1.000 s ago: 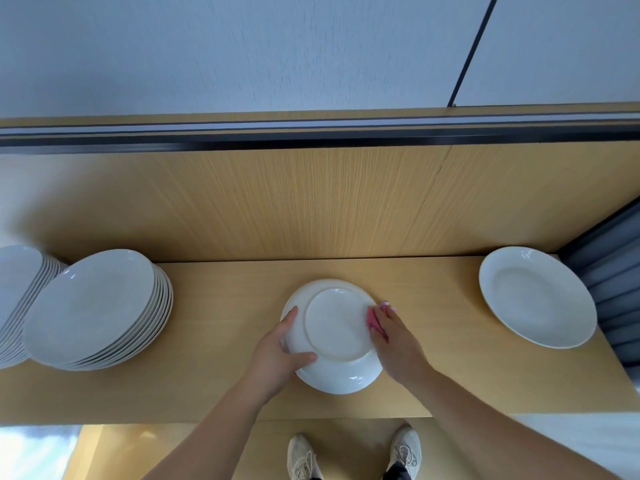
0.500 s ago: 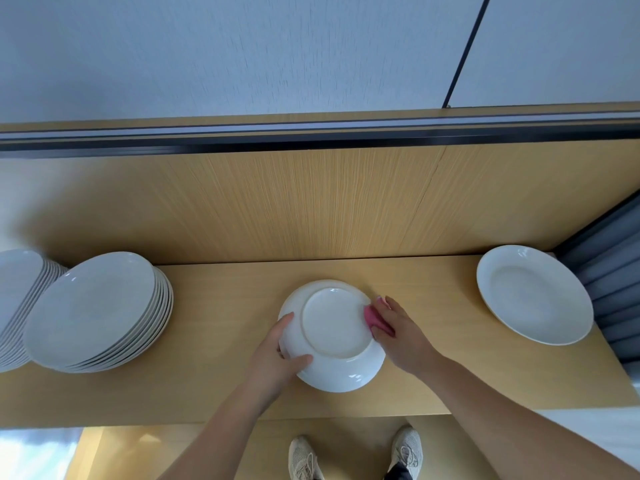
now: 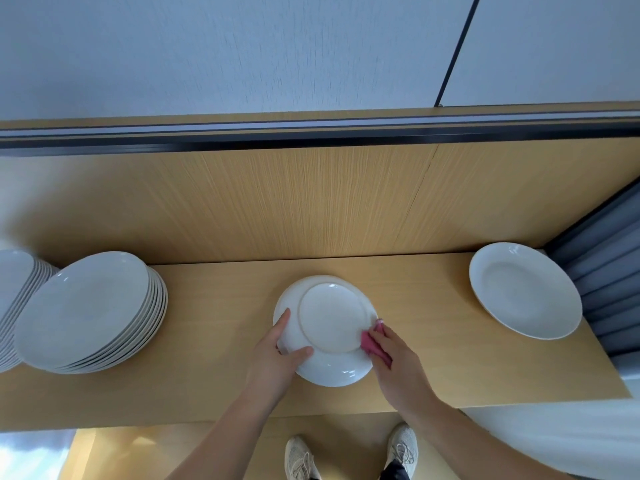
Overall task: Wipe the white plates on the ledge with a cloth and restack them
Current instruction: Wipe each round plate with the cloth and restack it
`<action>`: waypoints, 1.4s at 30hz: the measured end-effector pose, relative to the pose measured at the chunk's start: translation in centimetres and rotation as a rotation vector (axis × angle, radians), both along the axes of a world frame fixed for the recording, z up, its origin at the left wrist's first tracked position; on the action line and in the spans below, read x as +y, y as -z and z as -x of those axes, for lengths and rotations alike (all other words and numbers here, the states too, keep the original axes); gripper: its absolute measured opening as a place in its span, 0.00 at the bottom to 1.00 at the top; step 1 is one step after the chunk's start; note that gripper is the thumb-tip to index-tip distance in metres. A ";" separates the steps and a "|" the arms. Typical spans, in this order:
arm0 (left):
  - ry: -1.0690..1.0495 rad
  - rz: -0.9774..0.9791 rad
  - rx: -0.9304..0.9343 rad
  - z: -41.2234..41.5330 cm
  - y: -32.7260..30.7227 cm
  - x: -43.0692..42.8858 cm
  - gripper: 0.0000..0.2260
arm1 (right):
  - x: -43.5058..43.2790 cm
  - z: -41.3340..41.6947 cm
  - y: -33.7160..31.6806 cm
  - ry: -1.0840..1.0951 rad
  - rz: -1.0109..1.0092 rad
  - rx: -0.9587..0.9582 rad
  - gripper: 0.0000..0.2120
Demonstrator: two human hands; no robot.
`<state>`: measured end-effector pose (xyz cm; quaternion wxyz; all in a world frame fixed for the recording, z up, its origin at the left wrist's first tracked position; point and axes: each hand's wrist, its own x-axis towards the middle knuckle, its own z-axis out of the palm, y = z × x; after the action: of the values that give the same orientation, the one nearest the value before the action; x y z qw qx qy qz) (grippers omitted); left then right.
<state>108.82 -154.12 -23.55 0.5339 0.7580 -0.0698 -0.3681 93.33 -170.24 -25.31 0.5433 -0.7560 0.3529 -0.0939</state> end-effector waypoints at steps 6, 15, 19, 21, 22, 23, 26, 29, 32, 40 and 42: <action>0.040 -0.030 -0.057 0.0 -0.2 -0.3 0.36 | -0.3 -2.1 -3.0 -0.296 0.344 0.062 0.28; 0.057 -0.047 -0.052 -0.1 -0.2 -0.3 0.39 | -1.5 -3.1 0.1 -0.663 0.612 0.313 0.54; 0.044 -0.013 -0.033 -0.4 -0.2 -0.6 0.38 | -3.1 -5.0 -1.4 -0.747 0.632 0.307 0.48; 0.057 -0.023 -0.046 -0.6 -0.2 -0.6 0.38 | -3.7 -6.1 -1.6 -0.718 0.651 0.291 0.41; 0.063 -0.024 -0.047 -0.6 -0.2 -0.6 0.38 | -3.9 -6.6 -1.8 -0.692 0.659 0.280 0.36; 0.064 -0.026 -0.042 -0.6 -0.2 -0.6 0.38 | -4.0 -7.1 -1.9 -0.666 0.669 0.282 0.31; 0.054 -0.028 -0.028 -0.4 -0.2 -0.6 0.40 | -4.1 -8.8 -2.2 -0.659 0.637 0.384 0.23; 0.039 -0.026 -0.021 -0.4 0.0 -0.7 0.40 | -3.3 -10.3 -2.2 -0.672 0.645 0.396 0.28; 0.040 -0.016 -0.016 -0.5 0.0 -0.8 0.40 | -2.4 -10.9 -1.7 -0.711 0.632 0.369 0.36; 0.039 -0.002 -0.032 -1.0 -0.2 -0.9 0.36 | -2.4 -9.2 -1.7 -0.879 0.594 0.204 0.44; 0.032 -0.002 -0.026 -1.1 -0.3 -1.0 0.36 | -2.4 -8.4 -1.9 -0.903 0.565 0.194 0.41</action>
<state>109.89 -155.12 -23.27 0.5264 0.7620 -0.0884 -0.3666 101.71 -172.62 -23.39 0.2699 -0.9543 0.0023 0.1279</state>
